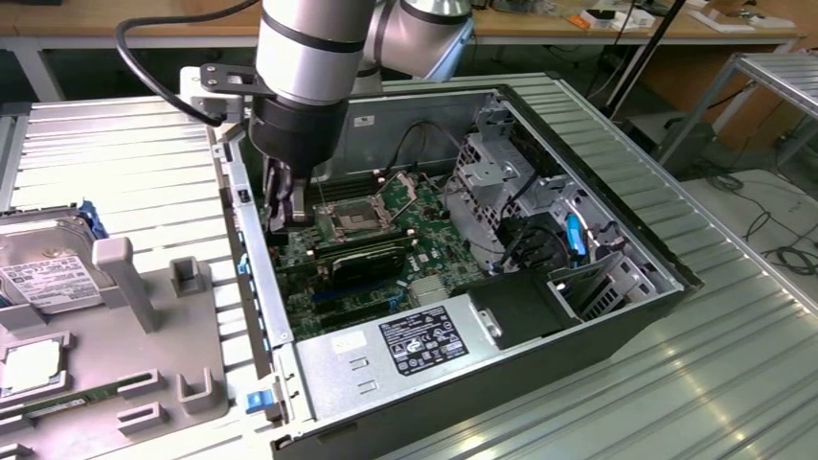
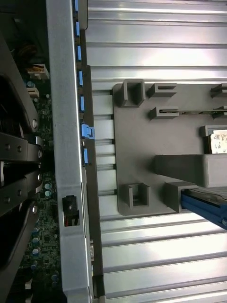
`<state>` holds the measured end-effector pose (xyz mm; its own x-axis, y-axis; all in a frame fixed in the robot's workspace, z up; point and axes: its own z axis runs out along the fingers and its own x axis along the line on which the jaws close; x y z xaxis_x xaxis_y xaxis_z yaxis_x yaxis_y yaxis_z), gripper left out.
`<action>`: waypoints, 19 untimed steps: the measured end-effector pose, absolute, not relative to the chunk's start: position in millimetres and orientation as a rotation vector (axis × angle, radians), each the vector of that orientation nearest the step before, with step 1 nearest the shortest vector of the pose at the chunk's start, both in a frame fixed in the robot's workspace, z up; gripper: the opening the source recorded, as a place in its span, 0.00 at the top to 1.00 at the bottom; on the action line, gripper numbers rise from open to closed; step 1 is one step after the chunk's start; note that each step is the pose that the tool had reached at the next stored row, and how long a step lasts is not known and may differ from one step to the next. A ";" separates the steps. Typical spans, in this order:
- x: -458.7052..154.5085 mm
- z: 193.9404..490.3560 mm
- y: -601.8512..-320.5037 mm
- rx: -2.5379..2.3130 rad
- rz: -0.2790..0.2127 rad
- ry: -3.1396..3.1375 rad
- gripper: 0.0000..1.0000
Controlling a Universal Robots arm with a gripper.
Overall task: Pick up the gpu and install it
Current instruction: 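Press down on the gpu until it lock into place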
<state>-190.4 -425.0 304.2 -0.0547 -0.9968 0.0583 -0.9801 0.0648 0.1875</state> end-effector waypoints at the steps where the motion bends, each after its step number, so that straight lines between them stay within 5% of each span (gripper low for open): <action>1: -190.4 304.1 -425.0 2.033 -0.145 -2.160 0.89; 19: -190.5 301.8 -424.1 2.000 -0.091 -2.137 0.89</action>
